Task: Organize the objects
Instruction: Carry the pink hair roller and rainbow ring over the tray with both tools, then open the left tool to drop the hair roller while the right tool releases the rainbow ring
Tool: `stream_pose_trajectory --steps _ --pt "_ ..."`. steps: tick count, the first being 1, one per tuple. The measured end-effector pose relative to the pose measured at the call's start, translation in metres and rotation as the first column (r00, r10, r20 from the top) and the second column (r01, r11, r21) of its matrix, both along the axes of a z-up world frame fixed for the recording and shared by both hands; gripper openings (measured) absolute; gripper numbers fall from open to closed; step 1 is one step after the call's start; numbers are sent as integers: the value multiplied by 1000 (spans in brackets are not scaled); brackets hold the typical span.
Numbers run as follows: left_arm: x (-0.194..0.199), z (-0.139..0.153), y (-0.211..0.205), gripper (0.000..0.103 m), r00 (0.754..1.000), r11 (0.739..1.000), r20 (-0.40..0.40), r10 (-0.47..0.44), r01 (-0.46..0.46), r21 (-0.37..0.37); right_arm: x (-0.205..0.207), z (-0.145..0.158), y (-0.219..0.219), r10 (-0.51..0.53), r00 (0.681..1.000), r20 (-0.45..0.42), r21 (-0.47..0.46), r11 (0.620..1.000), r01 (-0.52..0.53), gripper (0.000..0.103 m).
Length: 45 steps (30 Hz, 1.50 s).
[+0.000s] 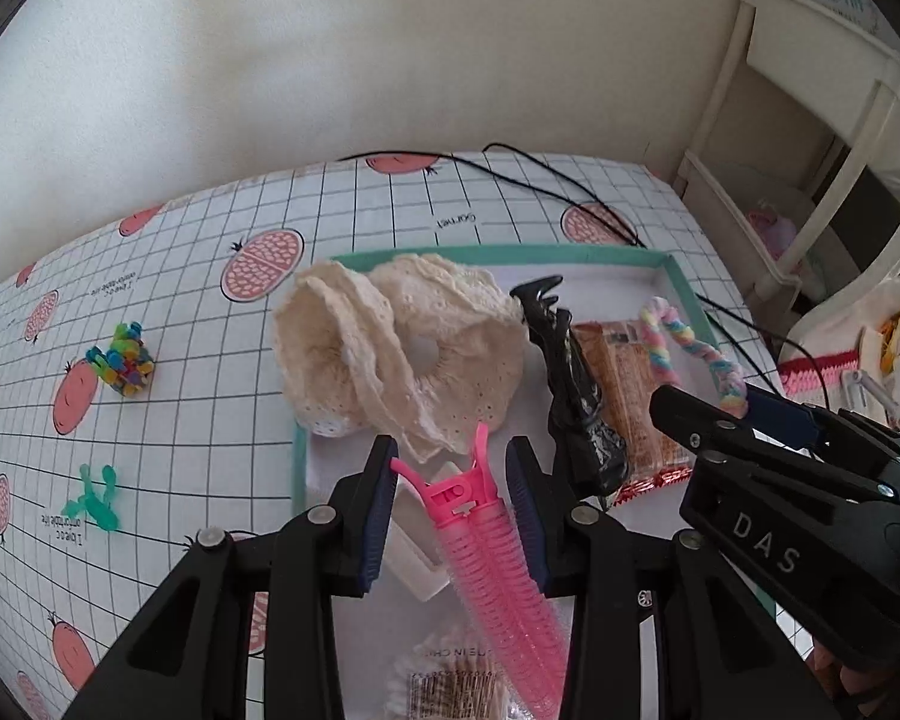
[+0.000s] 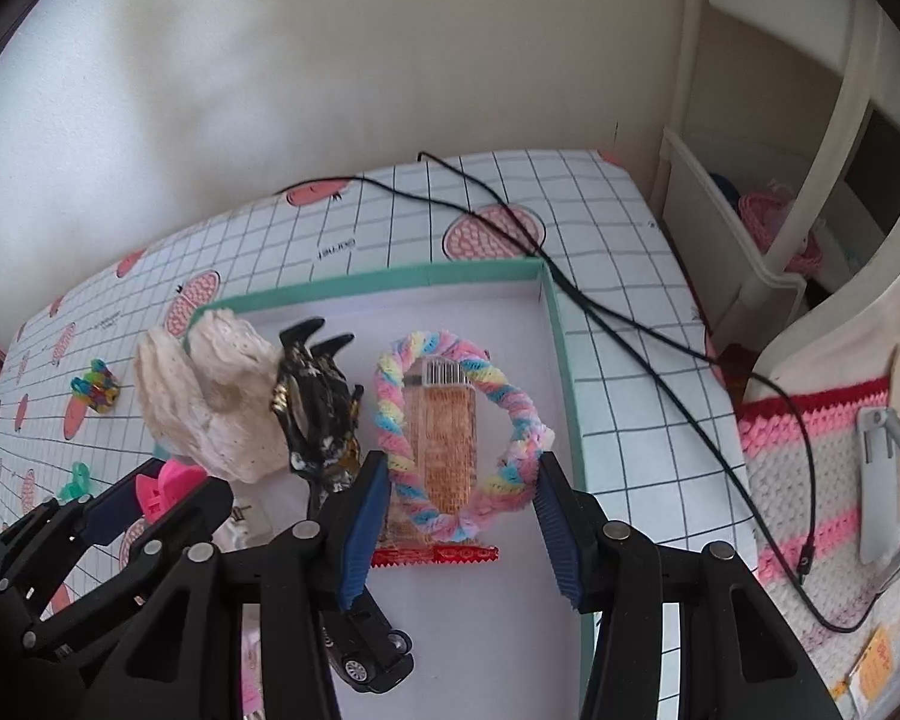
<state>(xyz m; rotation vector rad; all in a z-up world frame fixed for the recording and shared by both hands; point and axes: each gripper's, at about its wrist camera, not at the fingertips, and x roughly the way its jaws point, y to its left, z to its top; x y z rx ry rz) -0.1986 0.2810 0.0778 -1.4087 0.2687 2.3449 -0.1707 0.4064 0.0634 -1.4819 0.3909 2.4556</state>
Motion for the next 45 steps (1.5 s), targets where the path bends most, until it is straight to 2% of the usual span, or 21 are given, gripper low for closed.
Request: stream_pose_trajectory --steps 9,22,26,29,45 --pt "1 -11 4 39 1000 1000 14 0 1 -20 -1 -14 3 -6 999 35 -17 1000 7 53" --pt "-1 -7 2 40 1000 1000 15 3 -3 -4 -1 -12 1 -7 999 38 -11 1000 7 56" --pt "-1 -3 2 41 1000 1000 9 6 -5 0 -1 -9 1 -4 999 37 -3 1000 4 58" --pt "-2 1 -1 48 1000 1000 2 14 -14 11 -1 -5 2 -9 1000 27 -11 1000 10 59" --pt "-1 28 -12 48 999 998 -47 25 -22 65 4 24 -6 12 999 -38 7 1000 -12 59"
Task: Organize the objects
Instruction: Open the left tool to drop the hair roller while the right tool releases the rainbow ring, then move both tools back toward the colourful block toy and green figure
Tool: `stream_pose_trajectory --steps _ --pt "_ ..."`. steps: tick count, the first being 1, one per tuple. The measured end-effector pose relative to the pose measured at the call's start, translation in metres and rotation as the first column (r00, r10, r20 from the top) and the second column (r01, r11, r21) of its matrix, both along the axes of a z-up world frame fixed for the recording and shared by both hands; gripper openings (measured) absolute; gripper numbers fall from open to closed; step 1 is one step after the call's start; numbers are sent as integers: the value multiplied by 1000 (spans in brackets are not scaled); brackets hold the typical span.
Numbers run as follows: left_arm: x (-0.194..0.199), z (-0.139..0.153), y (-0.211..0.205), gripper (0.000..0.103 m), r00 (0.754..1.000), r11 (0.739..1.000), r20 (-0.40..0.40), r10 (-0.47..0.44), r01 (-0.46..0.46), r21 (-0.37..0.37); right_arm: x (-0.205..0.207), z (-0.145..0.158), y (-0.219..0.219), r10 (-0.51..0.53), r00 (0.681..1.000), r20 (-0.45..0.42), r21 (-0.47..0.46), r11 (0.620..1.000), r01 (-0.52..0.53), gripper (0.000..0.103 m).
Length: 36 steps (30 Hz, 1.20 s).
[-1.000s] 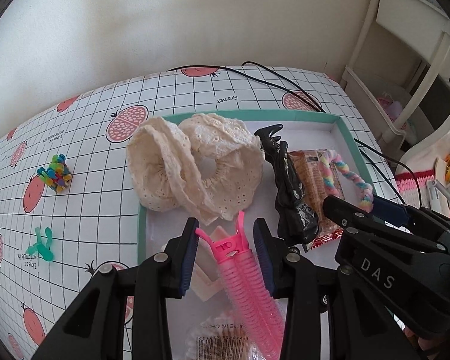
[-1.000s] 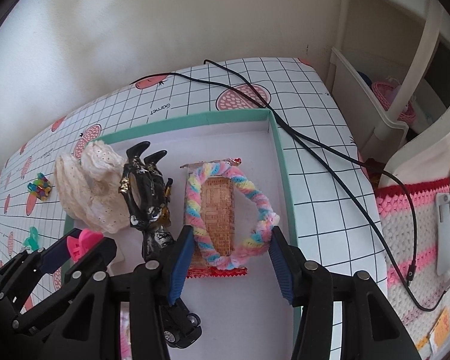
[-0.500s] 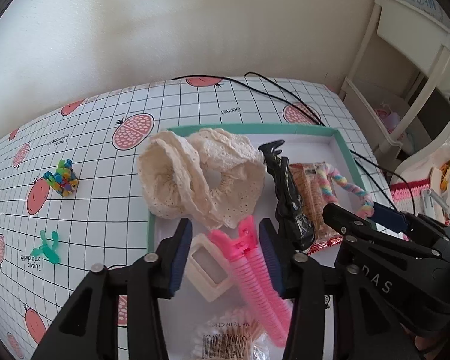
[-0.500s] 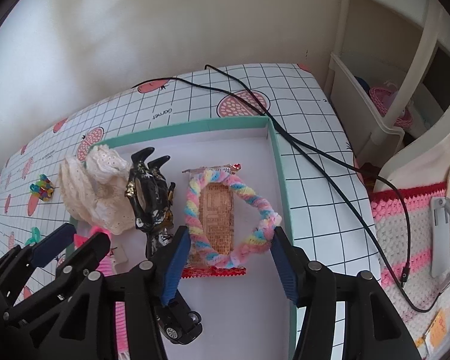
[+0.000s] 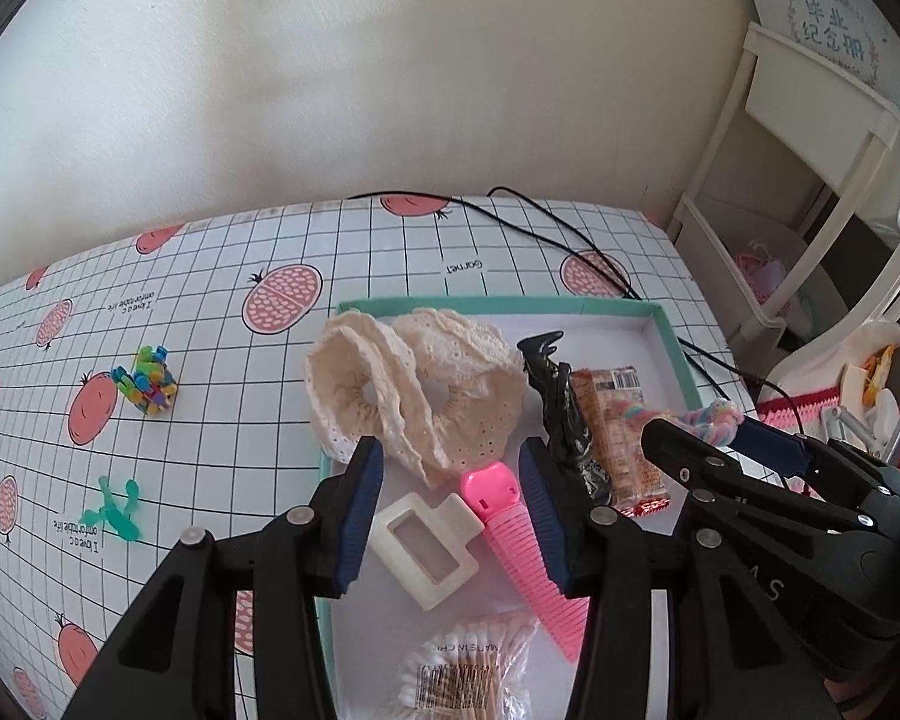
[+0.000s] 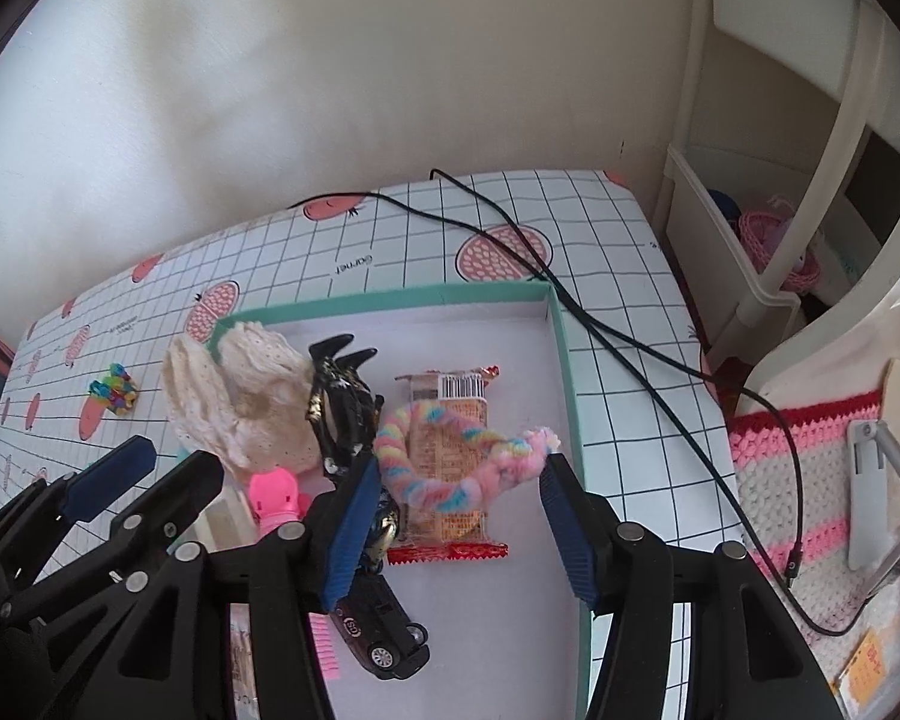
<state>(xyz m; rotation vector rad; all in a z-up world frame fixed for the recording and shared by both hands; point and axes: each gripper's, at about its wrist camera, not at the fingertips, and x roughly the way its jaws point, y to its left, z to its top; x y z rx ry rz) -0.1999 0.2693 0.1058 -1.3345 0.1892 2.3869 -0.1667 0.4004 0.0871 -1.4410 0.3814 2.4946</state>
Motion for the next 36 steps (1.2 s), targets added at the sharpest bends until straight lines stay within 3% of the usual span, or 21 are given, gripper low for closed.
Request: stream_pose_trajectory --steps 21,22,24,32,34,36 --pt "-24 -8 -40 49 992 991 -14 128 -129 -41 -5 -3 -9 22 1000 8 18 1000 -22 59" --pt "-25 -8 -42 51 991 990 -15 135 -136 -43 -6 -3 -10 24 1000 8 19 1000 -24 59" --pt "-27 -9 -45 66 989 988 -21 148 -149 -47 -6 -4 -12 25 1000 8 24 999 -25 60" --pt "-36 -14 -60 68 980 979 -26 196 -197 -60 -9 -4 -19 34 999 -1 33 999 -34 68" --pt "-39 -16 -66 78 976 975 -23 215 -216 -58 -9 -4 -21 36 999 -6 39 999 -36 77" --pt "-42 -17 -72 84 972 971 -25 233 -234 -53 -10 -3 -22 40 999 -10 44 998 -39 78"
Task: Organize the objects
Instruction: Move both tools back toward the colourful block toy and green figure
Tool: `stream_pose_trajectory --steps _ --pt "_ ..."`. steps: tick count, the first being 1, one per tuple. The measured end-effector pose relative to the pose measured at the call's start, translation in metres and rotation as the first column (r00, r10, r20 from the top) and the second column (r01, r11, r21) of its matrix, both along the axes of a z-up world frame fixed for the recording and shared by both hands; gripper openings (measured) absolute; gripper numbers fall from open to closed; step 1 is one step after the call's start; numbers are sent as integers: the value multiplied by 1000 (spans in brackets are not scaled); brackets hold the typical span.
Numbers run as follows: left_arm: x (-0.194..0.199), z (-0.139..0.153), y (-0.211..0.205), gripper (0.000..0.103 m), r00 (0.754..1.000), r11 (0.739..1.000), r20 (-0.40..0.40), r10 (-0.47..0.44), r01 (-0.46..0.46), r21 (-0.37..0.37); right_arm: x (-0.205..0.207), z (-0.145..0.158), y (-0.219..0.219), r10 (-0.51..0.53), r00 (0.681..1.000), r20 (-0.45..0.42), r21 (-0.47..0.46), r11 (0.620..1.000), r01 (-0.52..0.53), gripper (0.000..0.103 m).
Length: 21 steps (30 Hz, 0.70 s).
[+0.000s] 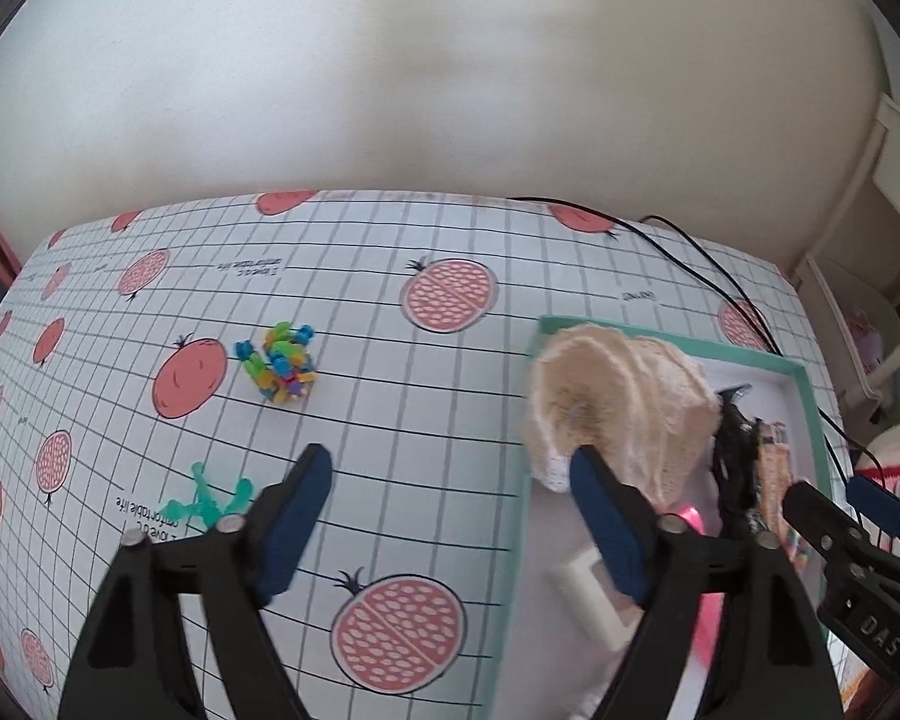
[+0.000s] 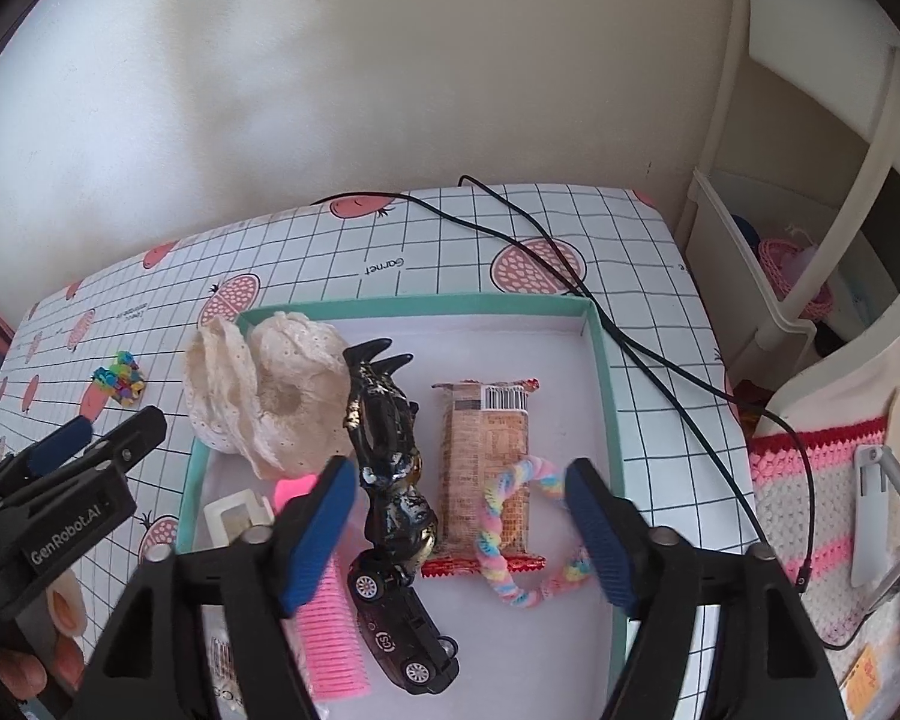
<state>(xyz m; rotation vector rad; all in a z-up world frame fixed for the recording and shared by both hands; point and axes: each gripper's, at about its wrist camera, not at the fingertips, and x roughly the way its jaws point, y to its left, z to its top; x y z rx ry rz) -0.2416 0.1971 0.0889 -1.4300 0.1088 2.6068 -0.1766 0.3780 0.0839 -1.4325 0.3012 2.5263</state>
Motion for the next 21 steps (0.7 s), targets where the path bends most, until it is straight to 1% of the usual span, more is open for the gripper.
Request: stream_pose_trajectory --steps 1,2,3,4,5,7,8,13,21 --pt "0 0 -3 85 1000 1000 -1 7 -7 4 0 0 0 1 1000 0 -1 1000 -1 79" --pt "-2 0 -5 87 1000 1000 -1 13 -13 6 -1 -1 -1 1 1000 -1 1 1000 -1 81" --pt "-3 0 -8 90 1000 1000 -2 20 -20 9 -2 -2 -1 0 1000 -1 3 1000 0 87" --pt "-4 0 -9 90 1000 1000 -4 25 -25 10 -2 -2 -2 0 1000 -1 3 1000 0 93" --pt "-5 0 -11 91 999 999 -6 31 -31 9 -3 -3 -3 2 1000 -3 2 1000 -2 94" --pt "-6 -1 -14 95 999 999 -6 39 -38 10 -3 -3 -3 0 1000 -7 5 1000 0 103" --pt "-7 -1 -16 97 999 999 -5 43 -43 12 -3 -3 -4 -2 1000 -10 7 1000 2 103" --pt "-8 -2 -19 98 998 998 -2 57 -57 17 -5 -4 -3 -7 1000 -18 4 1000 7 103" --pt "-9 -2 -20 98 998 998 -1 60 -60 25 -6 -6 -5 -2 1000 -6 3 1000 2 103"
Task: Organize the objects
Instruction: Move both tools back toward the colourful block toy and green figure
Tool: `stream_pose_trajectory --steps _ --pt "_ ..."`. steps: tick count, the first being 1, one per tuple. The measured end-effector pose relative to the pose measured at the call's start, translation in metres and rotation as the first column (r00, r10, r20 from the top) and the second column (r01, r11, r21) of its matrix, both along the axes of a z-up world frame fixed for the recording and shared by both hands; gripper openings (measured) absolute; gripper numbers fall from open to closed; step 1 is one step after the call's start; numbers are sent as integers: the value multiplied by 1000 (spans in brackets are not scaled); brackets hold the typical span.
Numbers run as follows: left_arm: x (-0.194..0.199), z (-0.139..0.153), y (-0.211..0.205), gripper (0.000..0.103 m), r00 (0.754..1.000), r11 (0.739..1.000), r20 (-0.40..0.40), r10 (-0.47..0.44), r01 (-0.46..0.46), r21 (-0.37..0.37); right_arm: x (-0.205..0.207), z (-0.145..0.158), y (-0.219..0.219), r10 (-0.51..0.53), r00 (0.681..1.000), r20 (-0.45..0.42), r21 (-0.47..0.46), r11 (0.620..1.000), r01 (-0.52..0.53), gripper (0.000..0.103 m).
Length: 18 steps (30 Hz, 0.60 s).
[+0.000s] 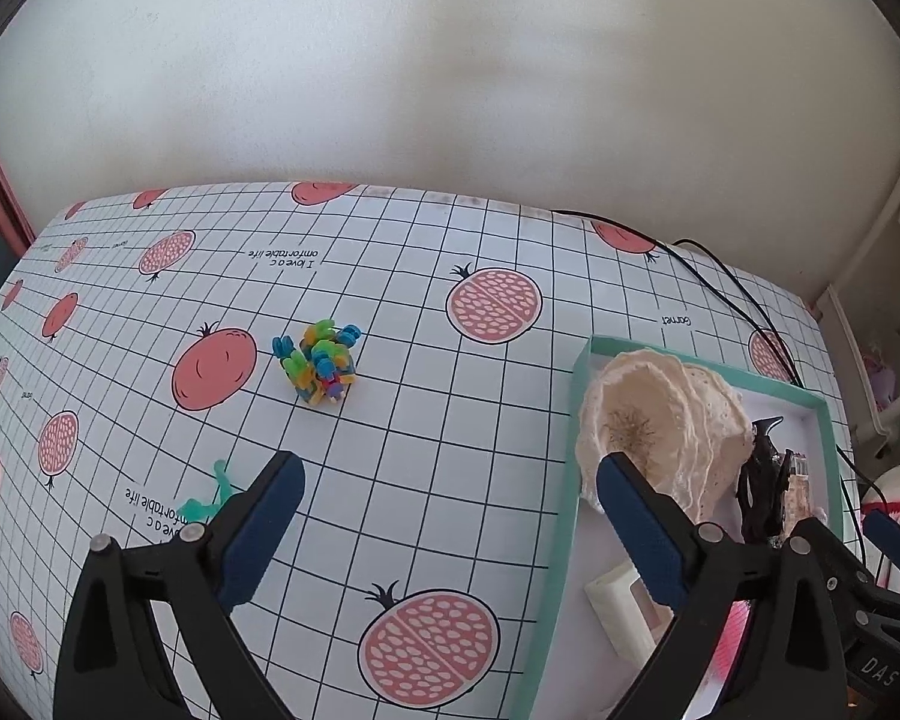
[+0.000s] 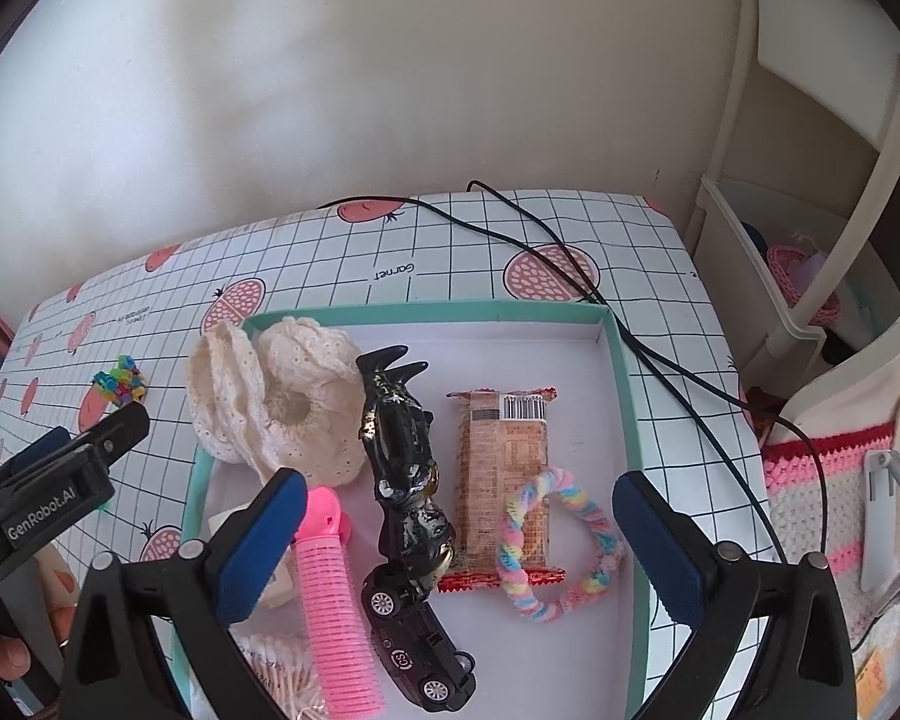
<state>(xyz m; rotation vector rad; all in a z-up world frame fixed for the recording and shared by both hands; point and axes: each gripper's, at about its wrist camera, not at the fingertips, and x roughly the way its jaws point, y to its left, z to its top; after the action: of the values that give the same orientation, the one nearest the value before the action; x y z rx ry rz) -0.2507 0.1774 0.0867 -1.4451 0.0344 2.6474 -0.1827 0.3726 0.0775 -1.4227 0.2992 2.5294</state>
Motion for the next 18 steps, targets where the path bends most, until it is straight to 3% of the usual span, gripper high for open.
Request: stream_pose_trajectory --steps 18 --pt "-4 4 -14 98 1000 1000 0 1 -1 1 -6 8 -11 -5 1000 -9 -3 1000 5 103"
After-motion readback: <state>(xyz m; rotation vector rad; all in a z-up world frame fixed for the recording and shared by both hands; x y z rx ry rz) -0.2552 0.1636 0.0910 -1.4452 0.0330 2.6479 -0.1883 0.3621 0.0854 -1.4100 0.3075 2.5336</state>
